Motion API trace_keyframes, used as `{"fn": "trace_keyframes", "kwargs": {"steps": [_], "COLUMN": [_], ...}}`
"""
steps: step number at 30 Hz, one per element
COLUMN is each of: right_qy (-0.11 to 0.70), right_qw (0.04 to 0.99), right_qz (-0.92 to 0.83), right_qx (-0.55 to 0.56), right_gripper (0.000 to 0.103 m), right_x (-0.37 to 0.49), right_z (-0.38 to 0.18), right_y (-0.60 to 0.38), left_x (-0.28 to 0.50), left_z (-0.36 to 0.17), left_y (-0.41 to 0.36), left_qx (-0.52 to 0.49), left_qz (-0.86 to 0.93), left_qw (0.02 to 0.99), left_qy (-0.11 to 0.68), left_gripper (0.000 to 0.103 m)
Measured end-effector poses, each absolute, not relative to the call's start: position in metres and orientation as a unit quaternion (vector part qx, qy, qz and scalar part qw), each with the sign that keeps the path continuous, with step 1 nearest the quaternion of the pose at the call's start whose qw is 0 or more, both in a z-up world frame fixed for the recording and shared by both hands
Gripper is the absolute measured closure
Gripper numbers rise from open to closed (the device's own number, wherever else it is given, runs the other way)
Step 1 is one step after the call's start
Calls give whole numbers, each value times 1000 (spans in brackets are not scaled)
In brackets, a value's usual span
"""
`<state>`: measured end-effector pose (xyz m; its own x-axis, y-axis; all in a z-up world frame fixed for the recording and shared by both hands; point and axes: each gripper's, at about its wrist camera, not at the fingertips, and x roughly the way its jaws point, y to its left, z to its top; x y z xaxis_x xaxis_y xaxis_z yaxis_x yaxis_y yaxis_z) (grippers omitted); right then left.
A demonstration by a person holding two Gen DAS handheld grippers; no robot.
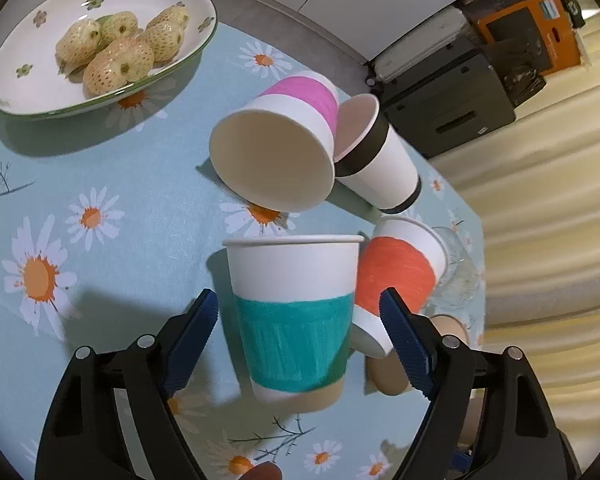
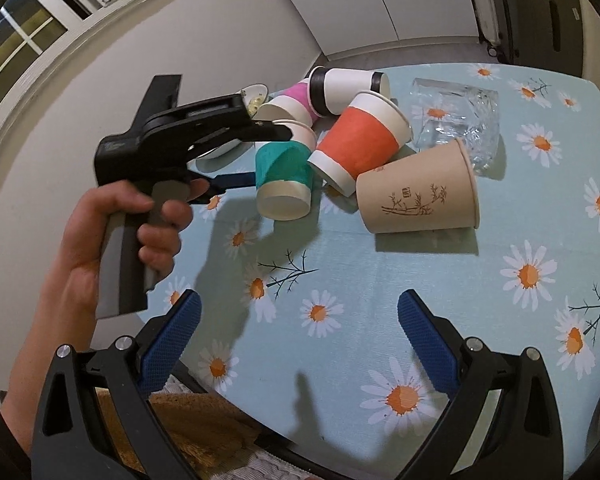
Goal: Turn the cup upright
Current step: 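Reach the left gripper to the fallen teal-banded white cup and grasp it, then lift the teal-banded cup with the left gripper, turning its rim upward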
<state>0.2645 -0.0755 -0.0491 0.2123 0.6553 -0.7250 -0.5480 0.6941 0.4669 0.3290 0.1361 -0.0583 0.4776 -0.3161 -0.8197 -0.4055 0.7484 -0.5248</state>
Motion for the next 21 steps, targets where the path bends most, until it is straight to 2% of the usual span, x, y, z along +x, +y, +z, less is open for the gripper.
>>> {"fn": "trace_keyframes", "kwargs": {"steps": [9, 13, 21], "right_qy": [497, 499, 498], "right_qw": [773, 772, 772], "right_qz": [391, 390, 390], "right_qx": [52, 55, 59], "right_gripper": [5, 5, 5], "right_x": [262, 262, 261], "right_z": [-50, -50, -49], "right_y": [-78, -80, -84], "left_x": [336, 340, 336], "left_z": [-71, -74, -73], "left_y": [135, 133, 132], "left_qx": [-351, -352, -350], "left_qz": [38, 43, 46], "left_qw": [778, 776, 777], "left_qy": [520, 522, 522], "left_gripper": [26, 38, 38]}}
